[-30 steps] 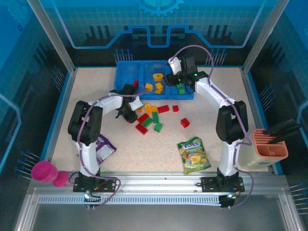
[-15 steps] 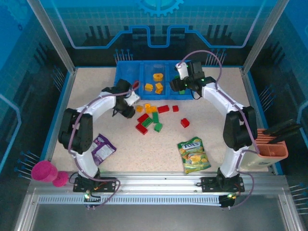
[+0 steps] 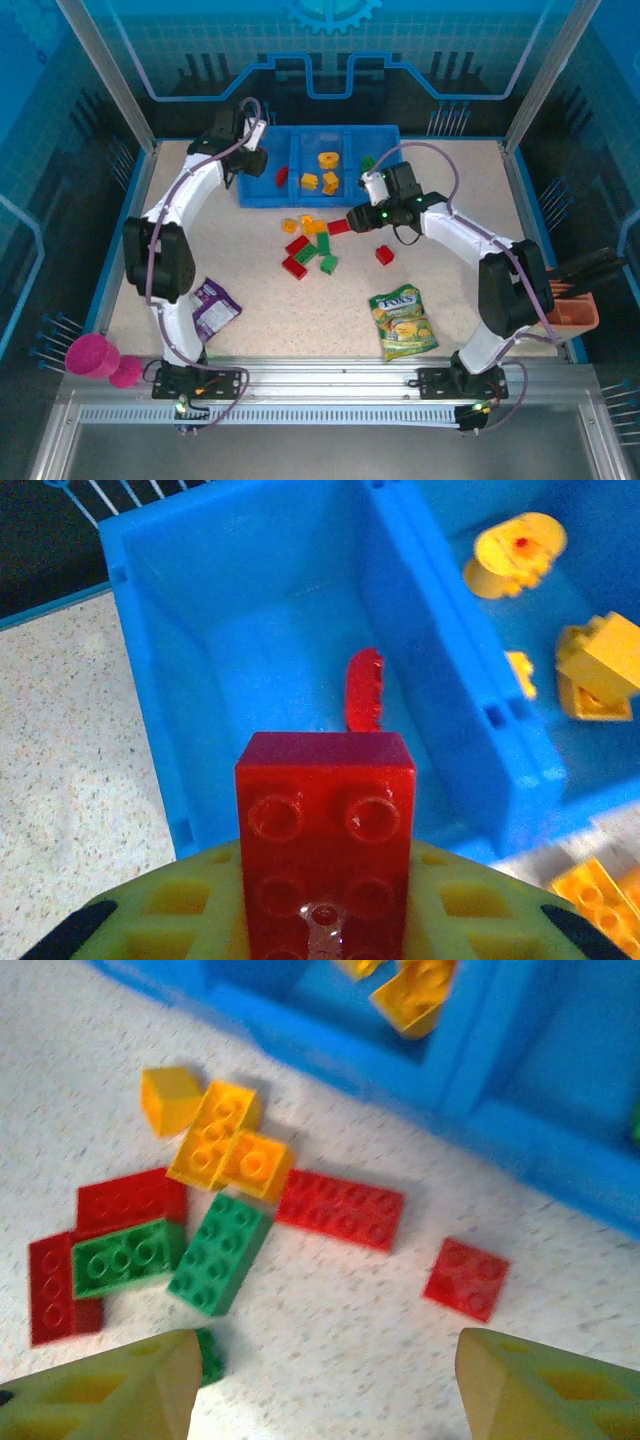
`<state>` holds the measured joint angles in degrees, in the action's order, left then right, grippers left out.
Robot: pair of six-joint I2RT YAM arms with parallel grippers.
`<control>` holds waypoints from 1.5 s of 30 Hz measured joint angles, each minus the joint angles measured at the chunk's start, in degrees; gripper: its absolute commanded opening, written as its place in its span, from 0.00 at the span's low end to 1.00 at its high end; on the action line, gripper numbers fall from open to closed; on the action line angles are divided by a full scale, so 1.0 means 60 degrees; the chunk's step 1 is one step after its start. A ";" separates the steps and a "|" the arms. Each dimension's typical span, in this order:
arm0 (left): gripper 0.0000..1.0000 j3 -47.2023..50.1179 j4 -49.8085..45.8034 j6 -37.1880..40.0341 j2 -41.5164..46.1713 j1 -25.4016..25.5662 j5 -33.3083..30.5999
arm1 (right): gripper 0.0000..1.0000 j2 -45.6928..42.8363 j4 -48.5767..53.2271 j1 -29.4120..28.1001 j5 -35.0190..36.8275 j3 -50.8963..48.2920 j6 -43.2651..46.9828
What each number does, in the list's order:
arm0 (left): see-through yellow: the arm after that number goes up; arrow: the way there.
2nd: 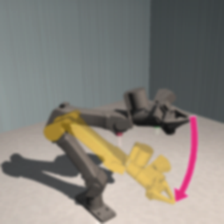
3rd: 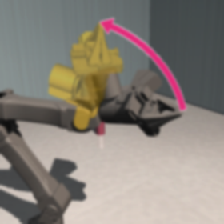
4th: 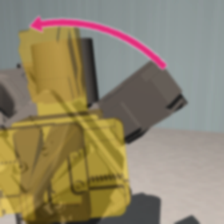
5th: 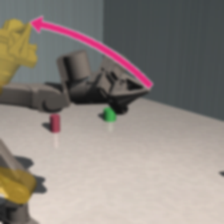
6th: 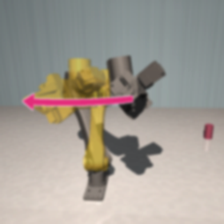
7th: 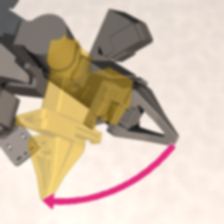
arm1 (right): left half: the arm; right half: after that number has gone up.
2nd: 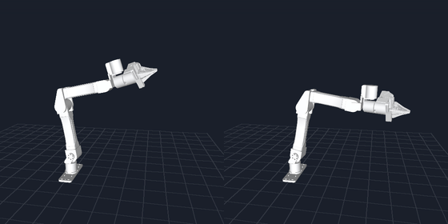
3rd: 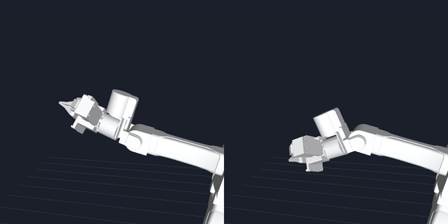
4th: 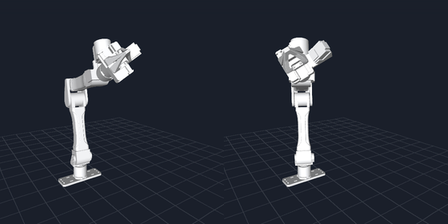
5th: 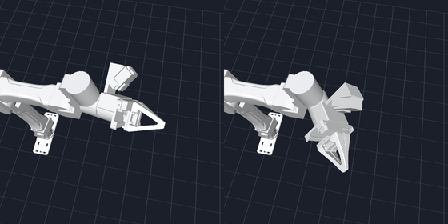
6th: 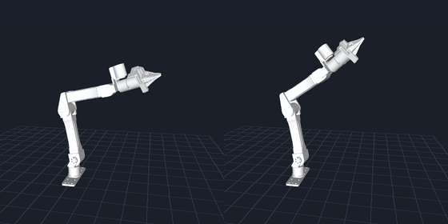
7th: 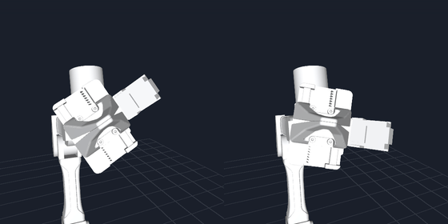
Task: Sort the legos into containers by color
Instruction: Place the lego in the container, then pick up the lego from the center of the table.
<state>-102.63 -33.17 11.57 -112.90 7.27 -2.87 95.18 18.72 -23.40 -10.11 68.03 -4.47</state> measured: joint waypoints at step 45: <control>0.75 0.0036 -0.0867 -0.1872 0.2714 0.0084 0.1275 | 0.57 0.2750 0.1206 -0.2656 0.1115 0.0940 0.2080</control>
<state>-102.41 -38.37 0.34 -96.62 7.77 4.78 111.68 25.96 -39.33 -3.42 73.67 8.01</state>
